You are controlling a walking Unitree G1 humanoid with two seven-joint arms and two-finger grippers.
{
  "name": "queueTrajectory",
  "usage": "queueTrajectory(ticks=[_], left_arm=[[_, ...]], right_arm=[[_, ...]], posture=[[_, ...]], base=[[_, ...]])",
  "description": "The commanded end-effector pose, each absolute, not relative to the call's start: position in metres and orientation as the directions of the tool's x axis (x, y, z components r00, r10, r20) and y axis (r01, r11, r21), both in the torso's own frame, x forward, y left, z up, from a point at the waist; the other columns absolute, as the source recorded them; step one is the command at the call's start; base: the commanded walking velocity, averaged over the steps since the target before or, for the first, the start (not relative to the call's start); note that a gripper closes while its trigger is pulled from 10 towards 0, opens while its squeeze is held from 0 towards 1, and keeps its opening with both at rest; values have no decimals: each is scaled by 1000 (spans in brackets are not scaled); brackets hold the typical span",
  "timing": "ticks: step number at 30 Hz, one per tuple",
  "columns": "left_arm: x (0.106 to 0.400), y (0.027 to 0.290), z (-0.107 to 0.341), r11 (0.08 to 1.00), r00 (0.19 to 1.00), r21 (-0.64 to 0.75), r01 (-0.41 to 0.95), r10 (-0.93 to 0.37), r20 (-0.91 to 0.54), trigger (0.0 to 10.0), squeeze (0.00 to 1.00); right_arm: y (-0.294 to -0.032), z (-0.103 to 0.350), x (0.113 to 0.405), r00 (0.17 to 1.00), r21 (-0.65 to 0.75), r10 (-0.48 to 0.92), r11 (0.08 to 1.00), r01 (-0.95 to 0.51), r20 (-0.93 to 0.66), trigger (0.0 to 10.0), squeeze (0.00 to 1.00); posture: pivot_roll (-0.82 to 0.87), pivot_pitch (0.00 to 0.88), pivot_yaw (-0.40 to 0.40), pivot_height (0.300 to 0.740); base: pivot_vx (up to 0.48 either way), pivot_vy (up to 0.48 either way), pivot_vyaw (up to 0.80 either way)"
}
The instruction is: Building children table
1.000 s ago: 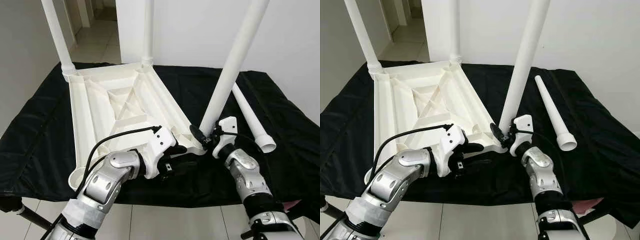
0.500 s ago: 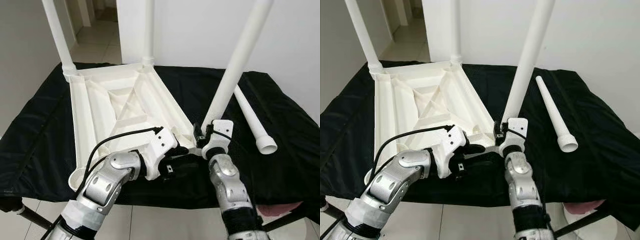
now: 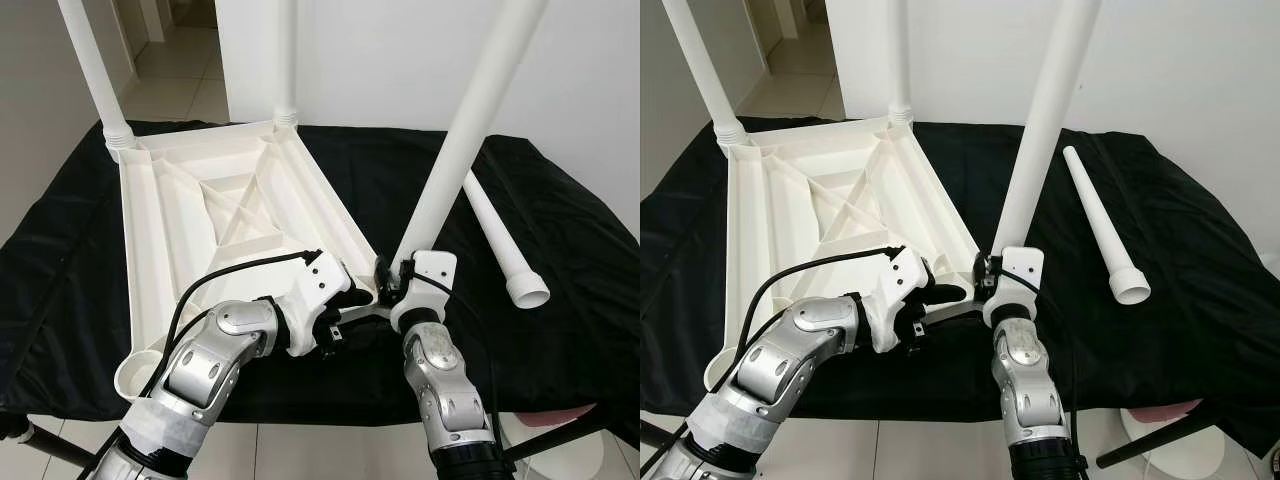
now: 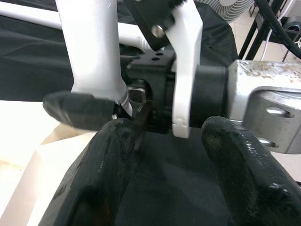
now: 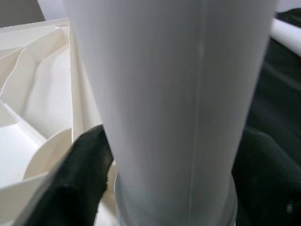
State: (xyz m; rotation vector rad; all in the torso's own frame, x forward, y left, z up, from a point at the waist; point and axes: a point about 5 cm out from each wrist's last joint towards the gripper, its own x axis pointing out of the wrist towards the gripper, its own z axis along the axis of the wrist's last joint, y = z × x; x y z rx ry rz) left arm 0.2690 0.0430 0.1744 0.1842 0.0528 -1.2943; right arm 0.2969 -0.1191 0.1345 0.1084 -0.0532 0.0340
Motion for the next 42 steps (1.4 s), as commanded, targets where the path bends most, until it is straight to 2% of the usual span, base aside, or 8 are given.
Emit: queueTrajectory(ticks=[1,9,10,23,31,40,41,42], left_arm=[[274,45,174,310,325,117,943,-935,-143,10000,0],[273,43,173,308,323,116,944,-936,-143,10000,0],[273,42,173,306,321,115,945,-937,-142,10000,0],[270,38,172,294,308,110,949,-941,-137,10000,0],[273,38,173,304,317,114,946,-939,-132,10000,0],[273,36,173,301,314,111,947,-940,-131,10000,0],[273,35,173,299,312,111,948,-941,-131,10000,0],[273,35,173,299,312,111,948,-941,-131,10000,0]], right_arm=[[-118,134,295,995,83,74,993,-80,69,10000,1000],[-134,127,296,989,-6,133,991,-133,69,10000,1000],[-137,126,297,987,-19,150,989,-149,60,10000,0],[-151,134,302,939,-110,336,939,-326,78,10000,0],[-157,140,318,864,-209,499,853,-479,58,10000,0],[-155,136,335,826,-234,564,803,-548,4,10000,0],[-154,134,338,819,-230,574,796,-560,-9,4824,0],[-154,134,338,819,-230,574,796,-560,-9,4824,0]], posture=[[25,38,-16,740],[26,23,-14,740],[26,21,-14,740],[27,13,-19,740],[29,7,-18,740],[27,15,-10,740],[29,15,-8,740],[29,15,-8,740]], base=[[0,0,0],[0,0,0],[0,0,0],[0,0,0],[0,0,0],[0,0,0],[0,0,0],[0,0,0]])
